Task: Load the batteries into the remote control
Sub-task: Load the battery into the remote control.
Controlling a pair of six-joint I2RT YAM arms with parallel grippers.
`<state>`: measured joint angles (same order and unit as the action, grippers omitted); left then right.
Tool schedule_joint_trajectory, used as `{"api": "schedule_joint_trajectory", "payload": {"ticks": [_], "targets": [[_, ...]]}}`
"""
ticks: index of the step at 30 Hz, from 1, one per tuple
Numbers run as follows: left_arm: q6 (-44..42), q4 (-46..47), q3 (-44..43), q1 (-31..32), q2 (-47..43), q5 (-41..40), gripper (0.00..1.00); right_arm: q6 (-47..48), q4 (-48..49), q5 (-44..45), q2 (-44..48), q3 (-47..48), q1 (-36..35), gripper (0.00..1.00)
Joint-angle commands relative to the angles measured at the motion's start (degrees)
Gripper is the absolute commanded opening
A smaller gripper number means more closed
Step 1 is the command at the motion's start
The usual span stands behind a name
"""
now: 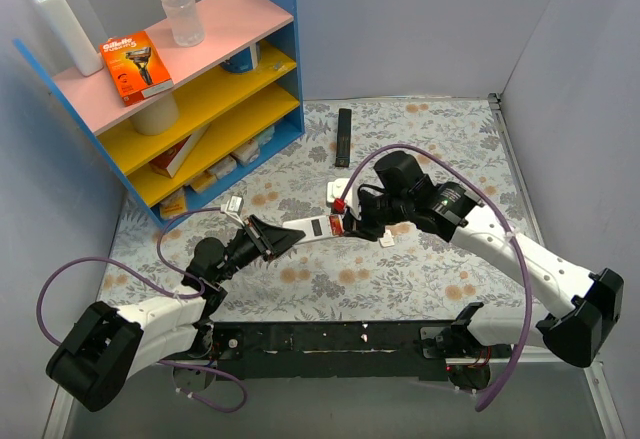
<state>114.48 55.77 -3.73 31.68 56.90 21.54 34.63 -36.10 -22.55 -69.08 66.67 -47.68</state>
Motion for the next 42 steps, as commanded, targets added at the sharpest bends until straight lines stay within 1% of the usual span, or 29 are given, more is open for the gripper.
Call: {"api": "schedule_joint_trajectory", "payload": {"ticks": [1, 4, 8, 15, 22, 33, 35, 40, 42], "targets": [[0.0, 2.2, -2.4, 0.0, -0.4, 1.3, 0.00, 2.2, 1.2, -4.0, -1.4, 0.2, 0.0, 0.42], [-0.4, 1.6, -2.7, 0.0, -0.6, 1.5, 0.00, 2.5, 0.0, -5.8, -2.3, 1.0, 0.0, 0.41], [-0.6, 1.4, -2.9, 0.0, -0.7, 1.8, 0.00, 2.8, -1.6, -6.0, -3.1, 1.4, 0.0, 0.41], [-0.6, 1.8, -2.7, 0.0, -0.9, 2.1, 0.00, 2.3, -0.9, -5.2, -3.3, 0.8, 0.0, 0.39], [-0.8, 1.0, -2.7, 0.0, -2.1, 2.3, 0.00, 1.9, 0.1, -3.3, -3.4, 0.3, 0.0, 0.32], [-1.0, 1.3, -2.8, 0.0, -2.2, 2.6, 0.00, 0.6, 1.7, -2.0, -4.2, -0.6, 0.0, 0.31], [-1.1, 1.3, -2.8, 0.0, -2.2, 2.6, 0.00, -0.1, 2.7, -1.3, -4.1, -0.9, 0.0, 0.29], [-1.1, 1.1, -3.0, 0.0, -2.2, 2.7, 0.00, -2.3, 5.5, 0.0, -4.3, -2.2, 0.0, 0.29], [-1.1, 0.7, -3.0, 0.0, -2.3, 2.6, 0.00, -2.6, 5.4, 0.4, -4.3, -2.1, 0.0, 0.31]]}}
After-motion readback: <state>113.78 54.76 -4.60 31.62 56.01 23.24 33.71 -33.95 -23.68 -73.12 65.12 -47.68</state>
